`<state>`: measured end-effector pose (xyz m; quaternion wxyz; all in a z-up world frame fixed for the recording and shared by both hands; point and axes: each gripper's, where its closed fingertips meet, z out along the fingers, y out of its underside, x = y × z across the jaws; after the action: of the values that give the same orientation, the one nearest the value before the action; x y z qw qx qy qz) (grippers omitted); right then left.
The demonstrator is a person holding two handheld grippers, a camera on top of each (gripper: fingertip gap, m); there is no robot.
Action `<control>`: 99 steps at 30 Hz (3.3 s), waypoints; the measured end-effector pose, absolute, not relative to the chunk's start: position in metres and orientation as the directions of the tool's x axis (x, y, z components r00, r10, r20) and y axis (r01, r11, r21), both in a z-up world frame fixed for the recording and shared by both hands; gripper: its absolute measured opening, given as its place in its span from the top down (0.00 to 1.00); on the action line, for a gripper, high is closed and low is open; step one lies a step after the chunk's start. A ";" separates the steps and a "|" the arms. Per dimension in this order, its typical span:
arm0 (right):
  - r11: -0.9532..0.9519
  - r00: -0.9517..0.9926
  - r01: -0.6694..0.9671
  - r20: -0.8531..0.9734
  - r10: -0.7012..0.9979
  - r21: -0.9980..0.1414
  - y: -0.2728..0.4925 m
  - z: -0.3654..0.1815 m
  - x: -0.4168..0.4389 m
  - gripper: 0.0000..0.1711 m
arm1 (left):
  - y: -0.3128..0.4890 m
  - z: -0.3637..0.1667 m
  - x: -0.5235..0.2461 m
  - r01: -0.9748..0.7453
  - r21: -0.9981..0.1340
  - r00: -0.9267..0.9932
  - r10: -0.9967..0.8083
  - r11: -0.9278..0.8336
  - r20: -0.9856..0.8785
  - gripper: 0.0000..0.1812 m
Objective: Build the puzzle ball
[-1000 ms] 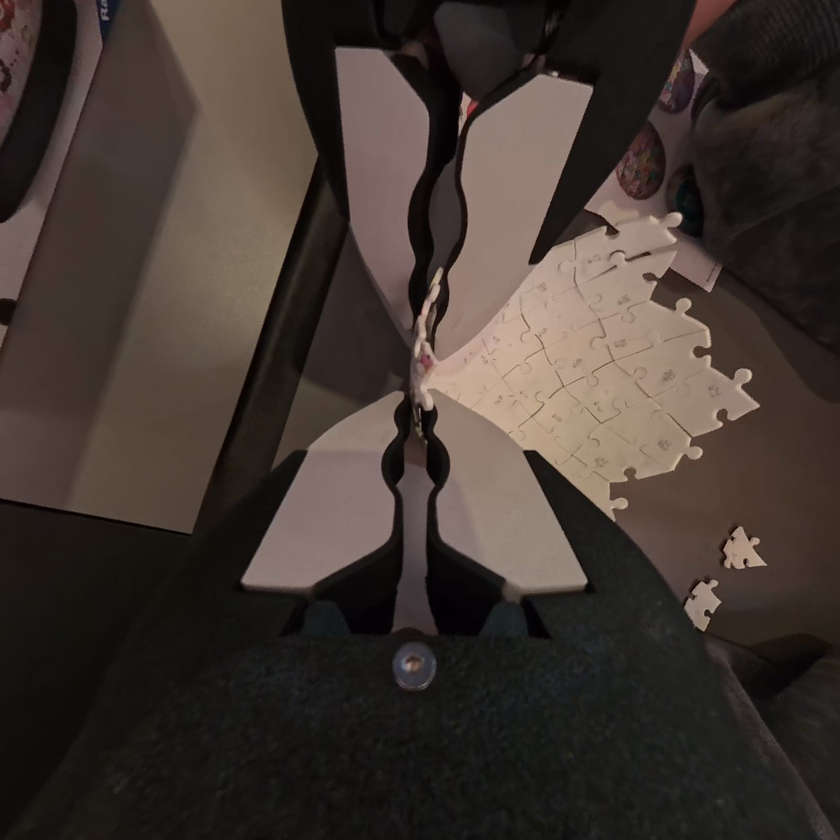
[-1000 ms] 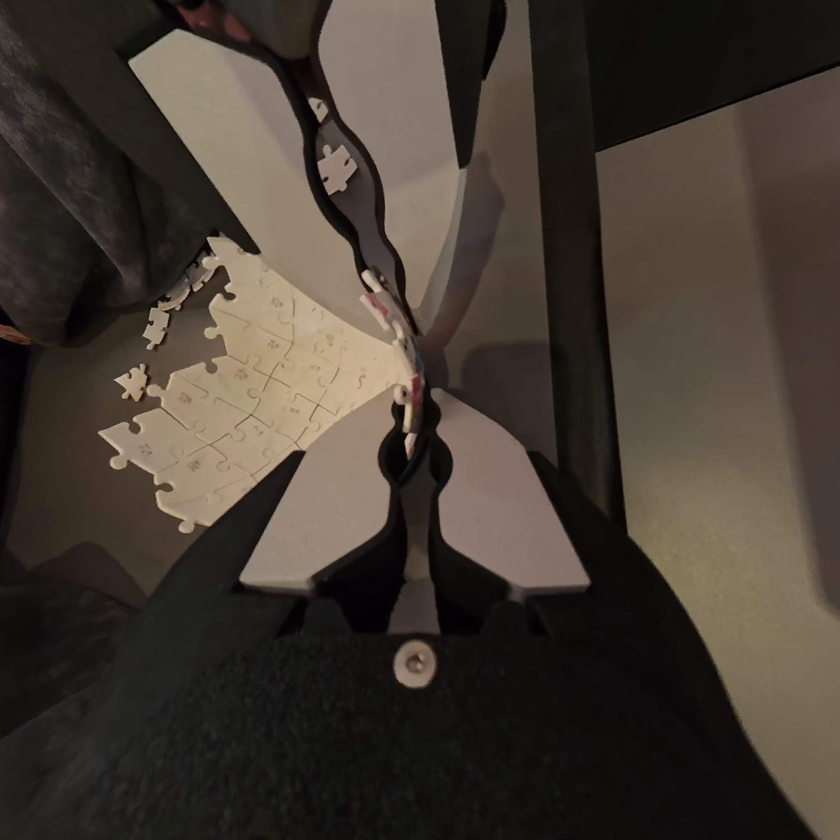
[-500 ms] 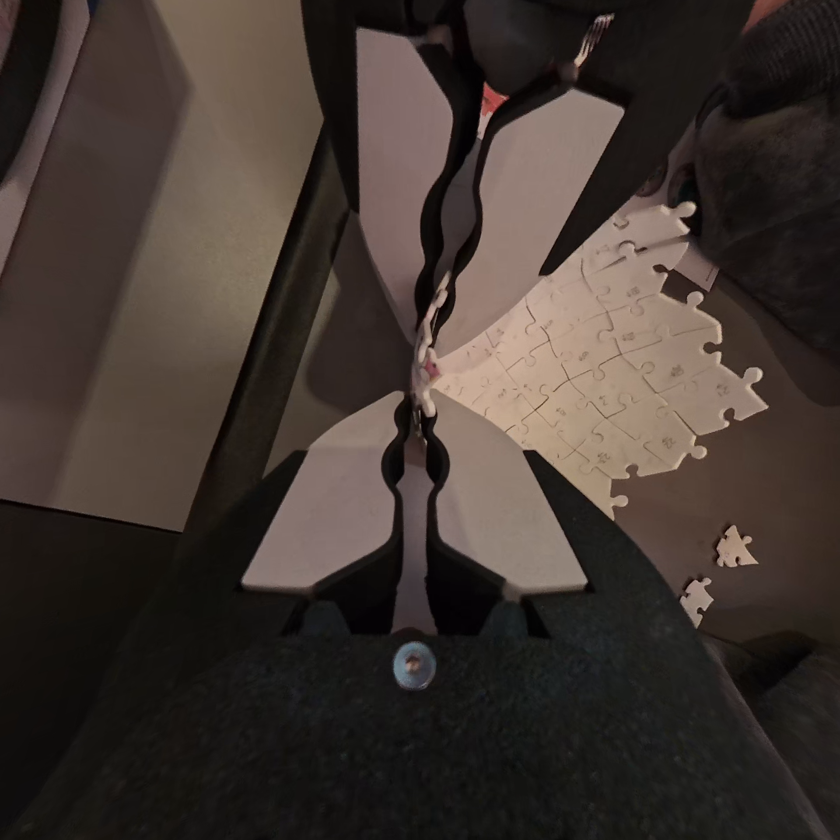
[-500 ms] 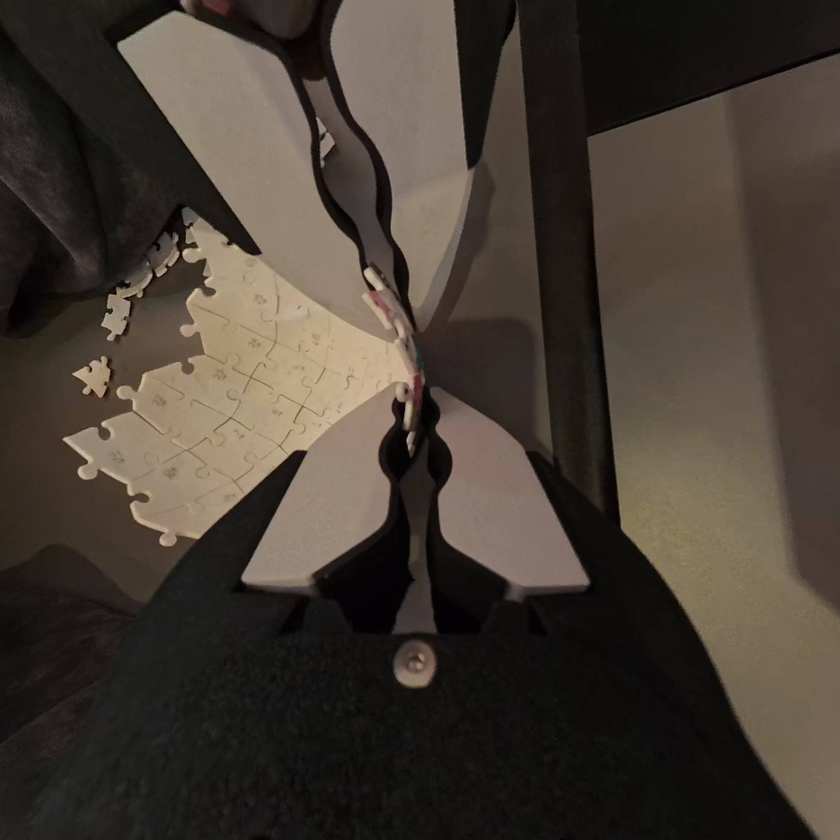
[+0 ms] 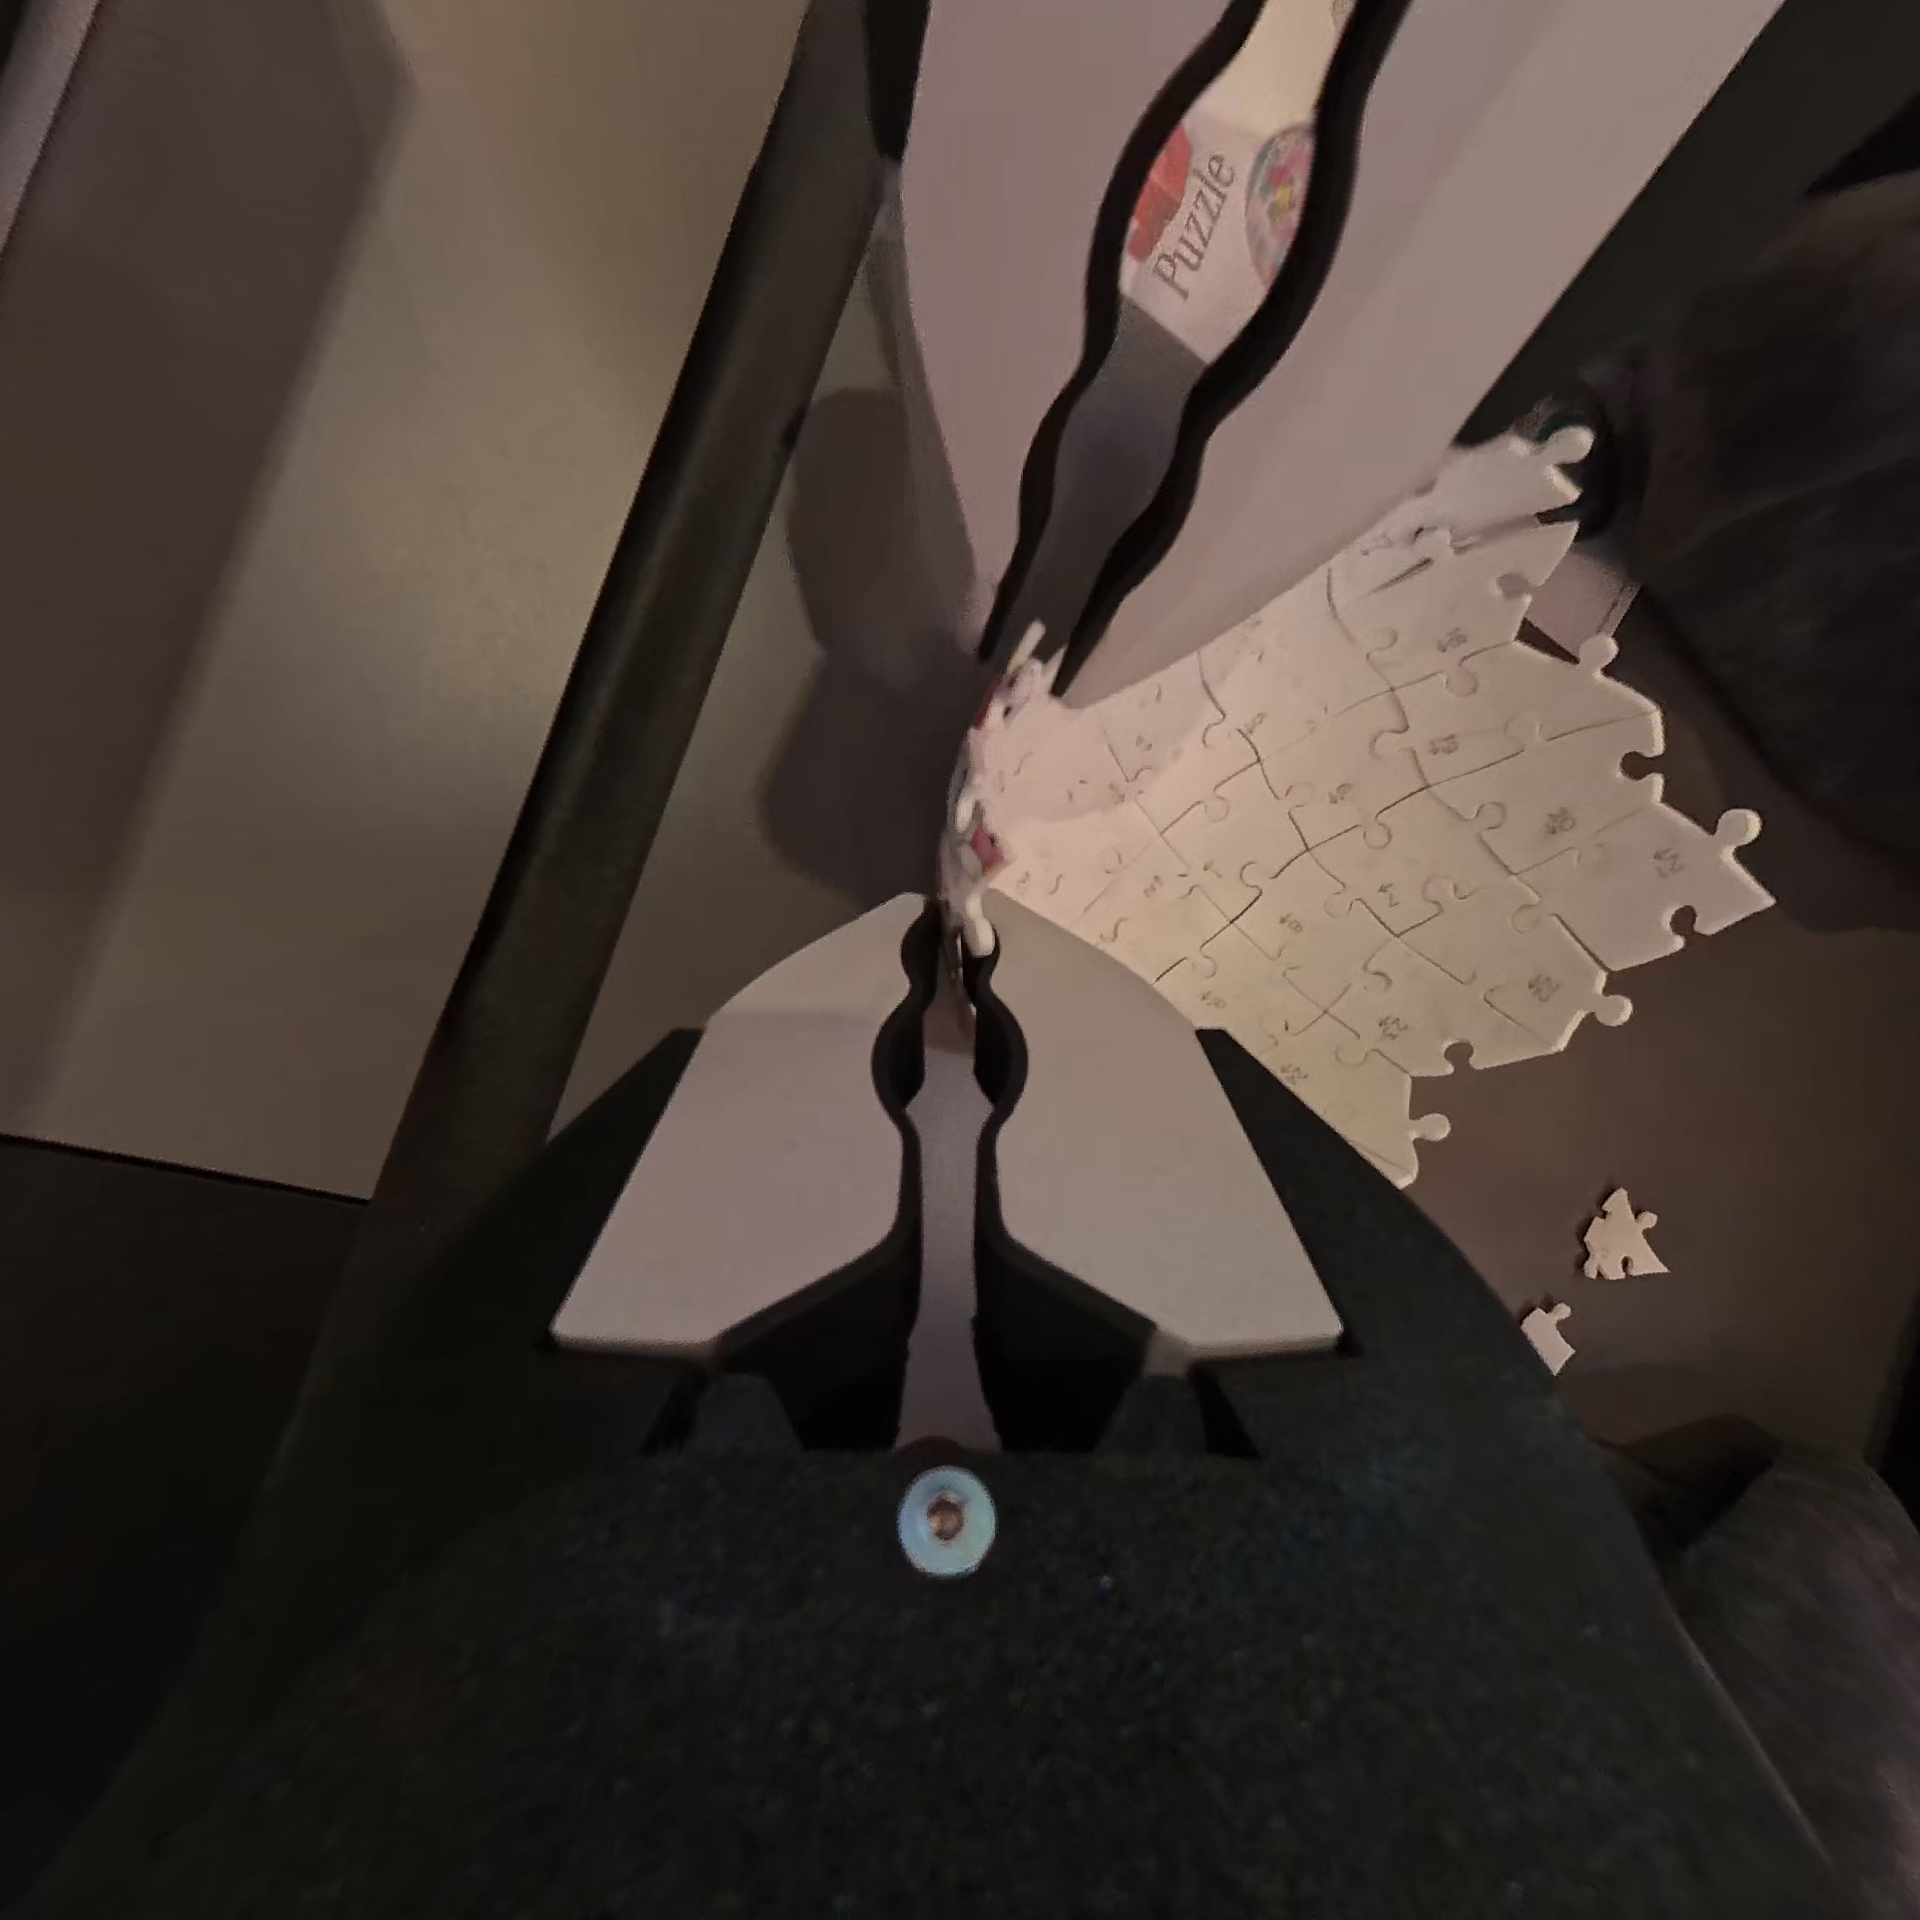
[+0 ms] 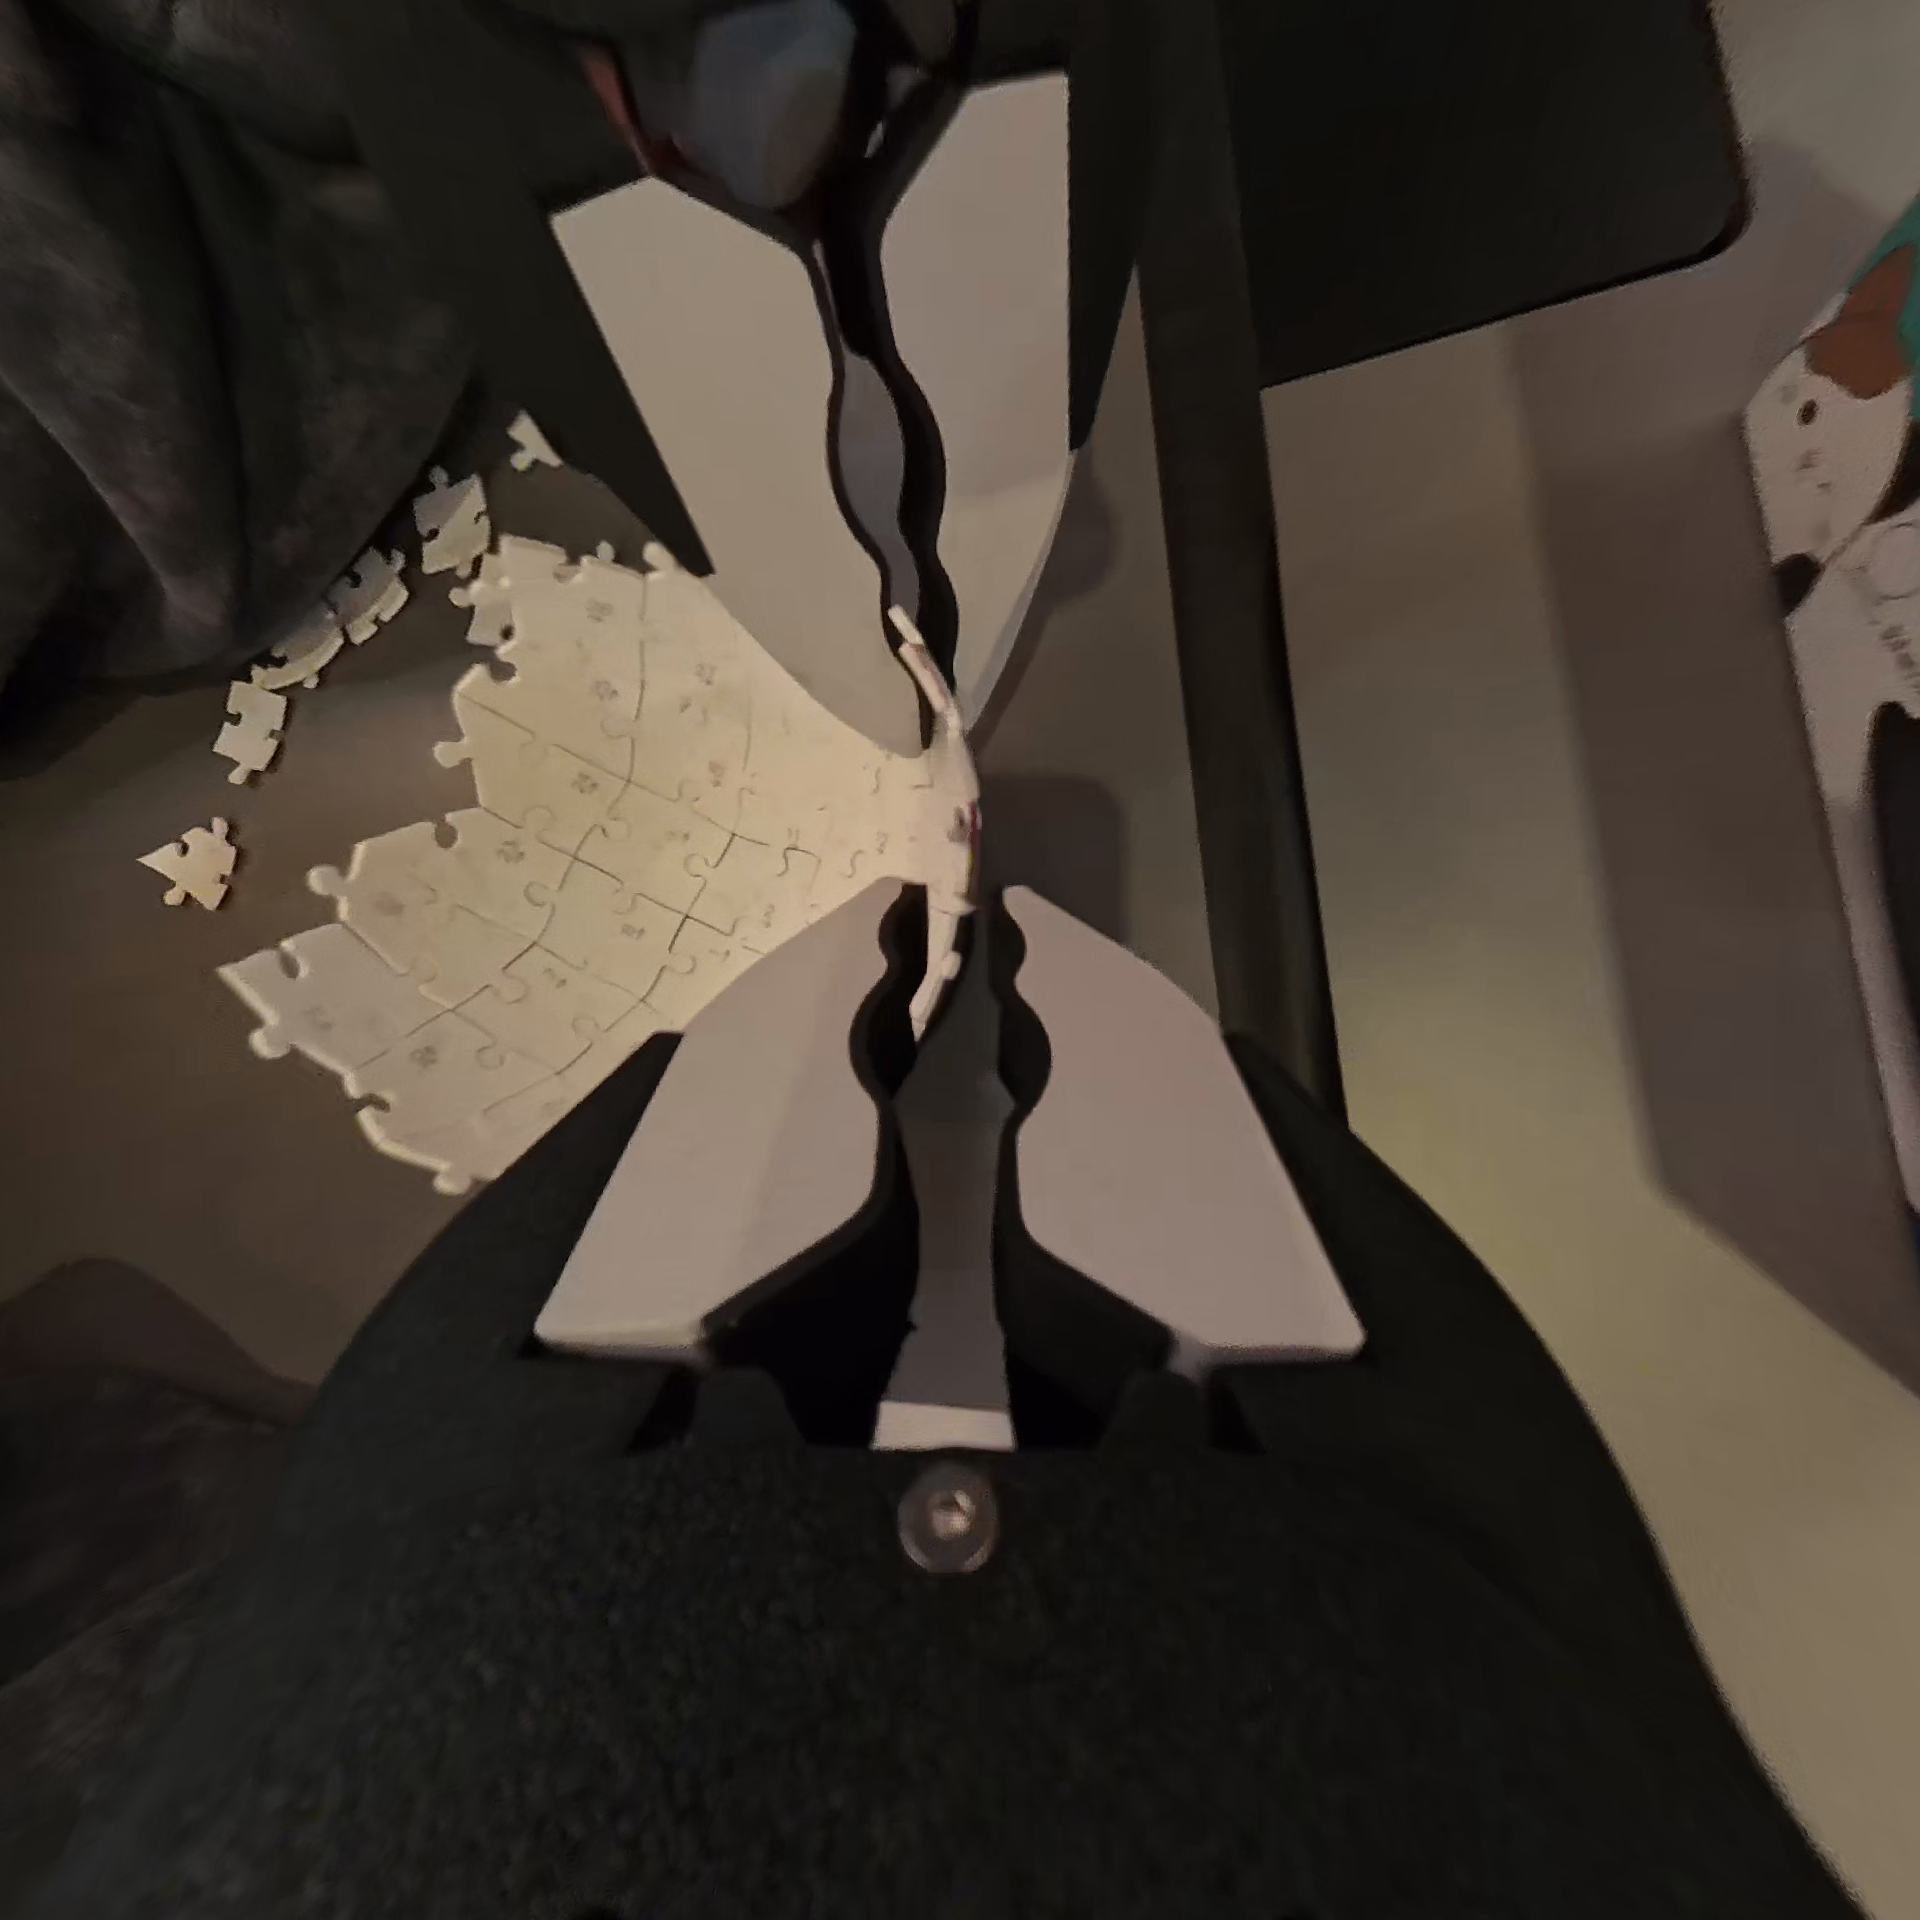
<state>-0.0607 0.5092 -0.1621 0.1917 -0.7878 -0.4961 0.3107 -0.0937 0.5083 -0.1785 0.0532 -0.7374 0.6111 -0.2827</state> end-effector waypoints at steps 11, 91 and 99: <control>-0.425 0.322 0.679 -0.278 0.905 -0.599 0.514 -0.170 -0.067 0.98 | 0.506 -0.182 -0.095 -0.871 -0.409 0.100 -0.913 -0.273 0.396 0.98; -0.324 0.737 0.053 -0.182 0.651 -0.945 0.086 -0.132 -0.101 0.61 | 0.223 -0.212 -0.187 -0.599 -0.696 0.590 -0.806 -0.395 -0.051 0.69; -0.362 0.707 0.028 -0.238 0.666 -0.932 0.088 -0.137 -0.095 0.64 | 0.229 -0.212 -0.175 -0.618 -0.689 0.542 -0.840 -0.378 -0.026 0.96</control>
<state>-0.0945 0.0877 -0.1374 0.5172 -0.7655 -0.2267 0.3085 -0.1752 0.2288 -0.2123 0.3318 -0.8131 0.4482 -0.1671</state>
